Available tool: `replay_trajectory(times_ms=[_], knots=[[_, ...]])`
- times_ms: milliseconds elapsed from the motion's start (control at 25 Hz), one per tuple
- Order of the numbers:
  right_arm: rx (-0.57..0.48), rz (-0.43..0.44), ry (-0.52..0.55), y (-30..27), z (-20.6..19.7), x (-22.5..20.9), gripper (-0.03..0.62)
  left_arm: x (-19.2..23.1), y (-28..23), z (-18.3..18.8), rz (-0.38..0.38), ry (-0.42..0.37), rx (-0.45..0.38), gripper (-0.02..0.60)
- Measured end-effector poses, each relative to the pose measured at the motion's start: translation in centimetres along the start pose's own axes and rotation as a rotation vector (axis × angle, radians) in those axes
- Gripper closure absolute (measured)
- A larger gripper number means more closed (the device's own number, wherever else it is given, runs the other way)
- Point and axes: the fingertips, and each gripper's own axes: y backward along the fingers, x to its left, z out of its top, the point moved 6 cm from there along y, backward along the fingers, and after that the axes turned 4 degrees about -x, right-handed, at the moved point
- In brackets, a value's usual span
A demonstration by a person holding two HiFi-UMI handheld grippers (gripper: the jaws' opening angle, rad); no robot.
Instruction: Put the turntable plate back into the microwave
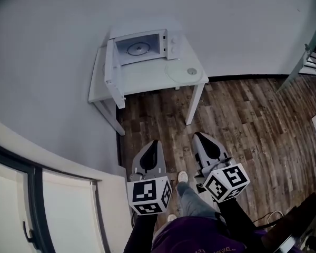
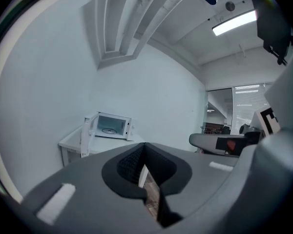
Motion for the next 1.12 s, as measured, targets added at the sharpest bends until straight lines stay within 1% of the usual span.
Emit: replay_trajectory(times_ms=[80, 200, 360, 560, 760, 960, 1120], knots=[[0.021, 0.001, 0.016, -2.4, 0.3, -1.6, 0.585, 0.3, -2.8, 0.5, -0.002, 0.001, 0.009, 0.577], [0.042, -0.002, 0.046, -5.5, 0.8, -4.0, 0.585, 0.3, -6.9, 0.9, -0.013, -0.001, 0.048, 0.577], [0.071, 0.007, 0.028, -9.7, 1.1, -7.0, 0.583, 0.9, -11.8, 1.1, -0.017, 0.013, 0.075, 0.577], [0.094, 0.035, 0.033, -14.1, 1.5, -10.3, 0.583, 1.5, -17.3, 1.4, 0.001, 0.047, 0.106, 0.577], [0.126, 0.054, 0.048, -17.2, 1.7, -13.0, 0.585, 1.9, -21.1, 1.6, 0.019, 0.044, 0.118, 0.577], [0.13, 0.039, 0.03, -18.8, 1.6, -15.1, 0.585, 1.2, -23.7, 1.4, -0.009, 0.036, 0.131, 0.577], [0.149, 0.017, 0.013, -20.1, 1.2, -16.6, 0.585, 1.0, -25.7, 0.8, -0.026, 0.071, 0.153, 0.577]])
